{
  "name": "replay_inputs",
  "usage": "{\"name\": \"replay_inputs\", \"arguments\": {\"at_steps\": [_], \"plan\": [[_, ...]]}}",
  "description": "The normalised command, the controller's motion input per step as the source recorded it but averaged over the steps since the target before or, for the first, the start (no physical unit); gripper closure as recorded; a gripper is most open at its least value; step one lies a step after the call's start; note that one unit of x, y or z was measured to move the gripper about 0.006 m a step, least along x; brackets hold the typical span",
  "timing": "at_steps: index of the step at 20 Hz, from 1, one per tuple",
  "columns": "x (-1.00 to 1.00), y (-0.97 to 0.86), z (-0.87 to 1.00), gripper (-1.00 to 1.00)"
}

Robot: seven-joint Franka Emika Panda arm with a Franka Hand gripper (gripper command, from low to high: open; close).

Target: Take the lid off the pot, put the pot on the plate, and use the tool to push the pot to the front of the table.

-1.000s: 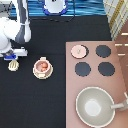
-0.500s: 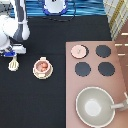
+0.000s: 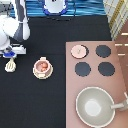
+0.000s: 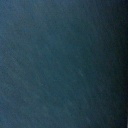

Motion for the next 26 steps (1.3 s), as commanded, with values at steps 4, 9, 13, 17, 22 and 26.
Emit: {"name": "replay_inputs", "arguments": {"at_steps": [4,9,13,17,22,26], "plan": [[-0.44,0.68,0.89,1.00],[-0.67,0.68,0.73,1.00],[-0.91,0.60,0.39,1.00],[-0.94,0.71,0.03,1.00],[-0.90,0.79,-0.30,1.00],[-0.67,0.93,-0.44,1.00]]}}
